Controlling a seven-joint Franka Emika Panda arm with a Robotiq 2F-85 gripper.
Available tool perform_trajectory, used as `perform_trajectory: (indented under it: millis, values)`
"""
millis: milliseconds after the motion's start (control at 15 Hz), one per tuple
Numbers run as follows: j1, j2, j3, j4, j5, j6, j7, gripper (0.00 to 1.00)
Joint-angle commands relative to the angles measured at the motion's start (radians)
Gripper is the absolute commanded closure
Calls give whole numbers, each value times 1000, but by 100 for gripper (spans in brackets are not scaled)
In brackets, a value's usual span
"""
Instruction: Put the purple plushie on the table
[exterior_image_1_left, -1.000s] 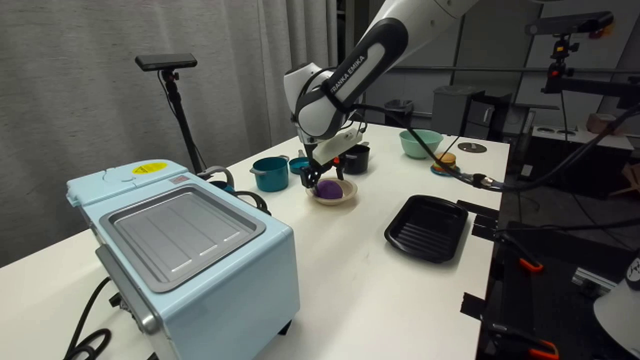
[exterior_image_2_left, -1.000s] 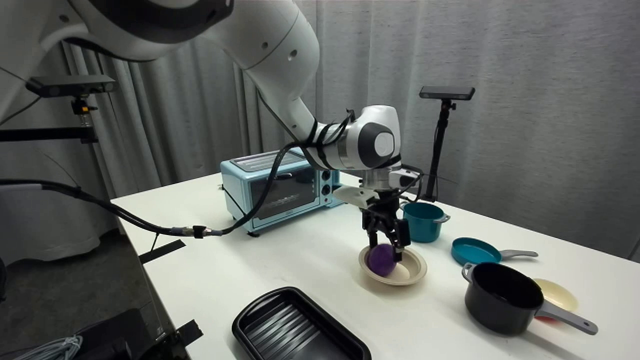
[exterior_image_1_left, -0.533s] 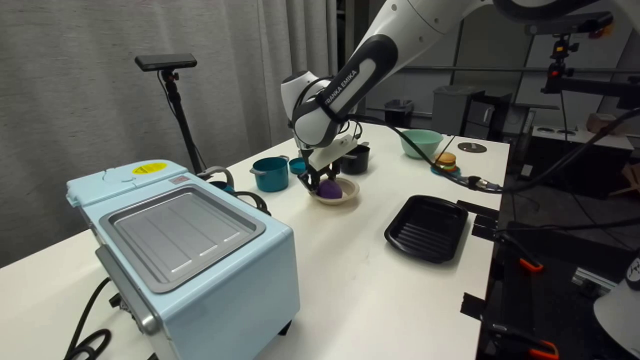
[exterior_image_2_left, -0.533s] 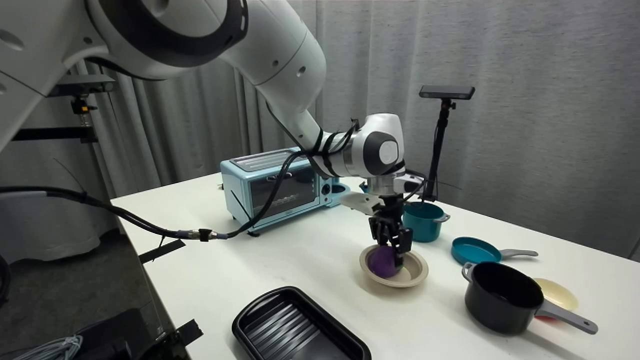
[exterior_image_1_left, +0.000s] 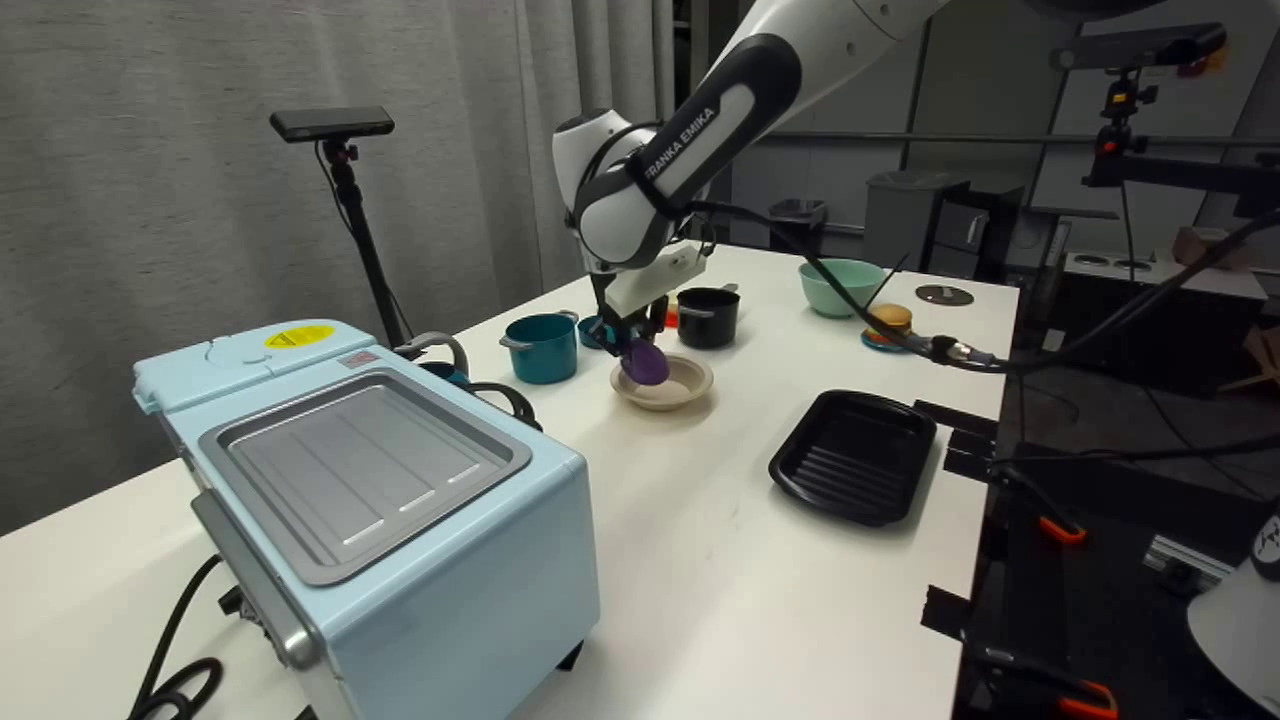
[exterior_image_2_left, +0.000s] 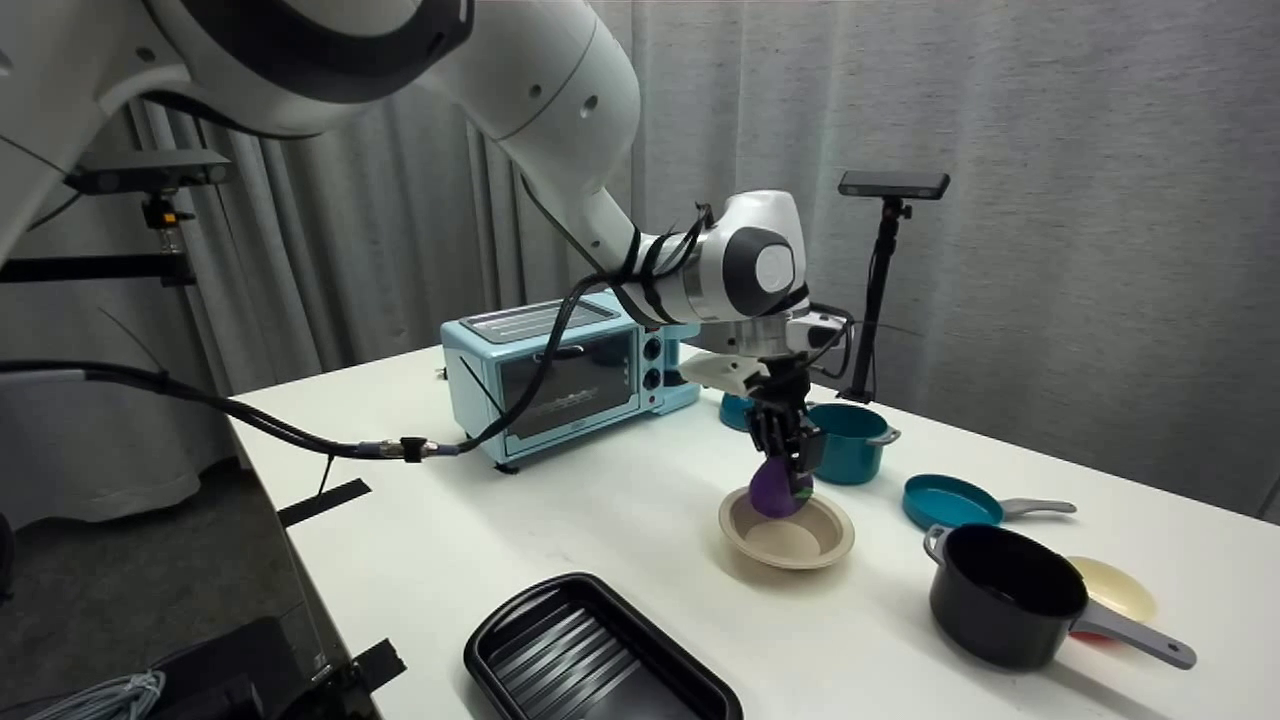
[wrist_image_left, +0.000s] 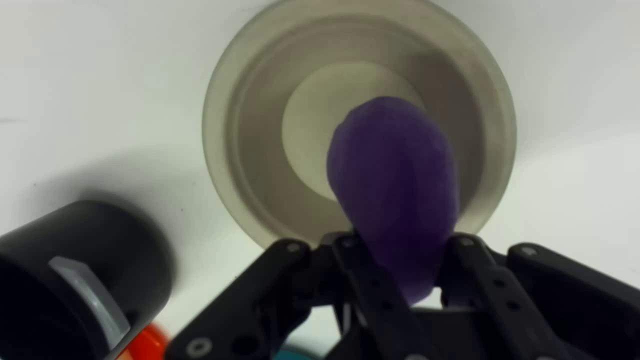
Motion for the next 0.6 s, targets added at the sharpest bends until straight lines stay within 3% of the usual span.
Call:
perform_trajectory:
  millis: [0, 533]
  values:
    - [8, -101, 10, -50, 15, -2, -33, 94]
    - [6, -243, 131, -192, 131, 43, -118, 94]
